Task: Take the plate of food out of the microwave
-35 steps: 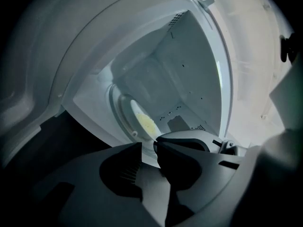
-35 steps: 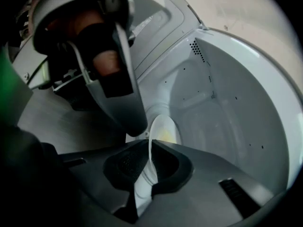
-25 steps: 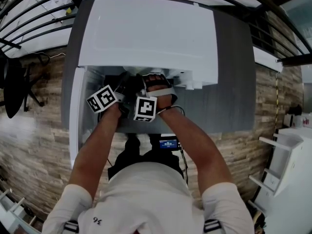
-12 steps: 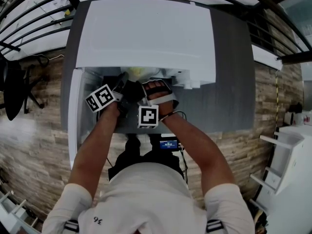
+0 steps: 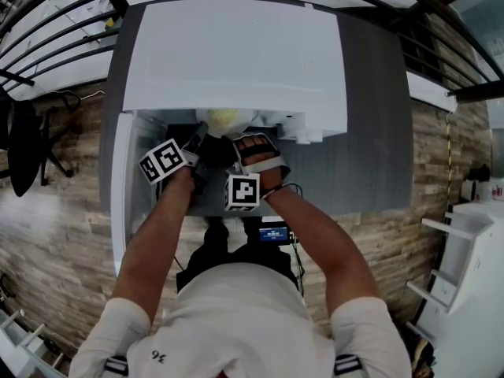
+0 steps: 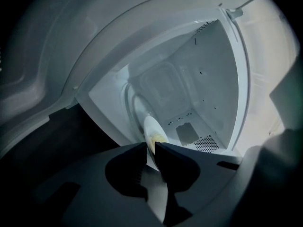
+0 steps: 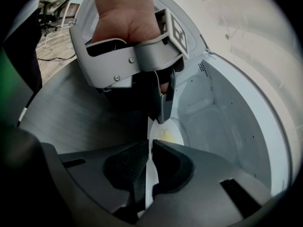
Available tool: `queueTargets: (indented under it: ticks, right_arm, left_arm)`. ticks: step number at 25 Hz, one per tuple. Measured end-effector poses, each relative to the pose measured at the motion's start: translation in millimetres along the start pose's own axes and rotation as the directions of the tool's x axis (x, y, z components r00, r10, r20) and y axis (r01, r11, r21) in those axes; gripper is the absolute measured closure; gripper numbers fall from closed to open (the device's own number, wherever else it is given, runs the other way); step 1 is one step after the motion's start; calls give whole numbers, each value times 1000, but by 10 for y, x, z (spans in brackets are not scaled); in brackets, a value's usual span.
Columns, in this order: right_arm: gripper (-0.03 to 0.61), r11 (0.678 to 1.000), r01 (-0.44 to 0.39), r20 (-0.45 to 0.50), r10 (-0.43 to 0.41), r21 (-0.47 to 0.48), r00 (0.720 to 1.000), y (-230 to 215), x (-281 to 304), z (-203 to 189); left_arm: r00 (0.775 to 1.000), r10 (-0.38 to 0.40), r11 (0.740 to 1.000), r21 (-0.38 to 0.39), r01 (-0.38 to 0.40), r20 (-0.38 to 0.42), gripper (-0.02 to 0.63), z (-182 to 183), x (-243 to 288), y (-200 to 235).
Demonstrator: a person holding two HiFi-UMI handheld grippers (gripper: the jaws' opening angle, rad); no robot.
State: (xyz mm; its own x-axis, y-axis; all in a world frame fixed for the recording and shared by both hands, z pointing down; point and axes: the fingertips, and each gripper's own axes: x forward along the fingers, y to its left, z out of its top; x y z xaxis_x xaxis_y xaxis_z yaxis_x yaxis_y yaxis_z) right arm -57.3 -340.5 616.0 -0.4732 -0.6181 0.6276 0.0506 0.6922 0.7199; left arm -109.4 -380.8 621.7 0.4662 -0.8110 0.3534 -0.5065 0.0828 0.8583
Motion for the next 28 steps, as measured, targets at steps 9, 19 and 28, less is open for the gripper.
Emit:
queueTargets:
  ticks: [9, 19, 28]
  right_arm:
    - [523, 868, -71, 16, 73, 491, 997, -79, -171, -225]
    - [523, 184, -54, 48, 38, 981, 998, -180, -156, -770]
    - [523, -159, -9, 14, 28, 987, 1000, -122, -16, -1040]
  left_arm:
    - [1000, 13, 1000, 2, -13, 4, 560, 23, 0, 20]
    - [999, 10, 1000, 19, -9, -36, 560, -42, -17, 5]
    - [997, 2, 1000, -1, -2, -82, 578, -195, -23, 20]
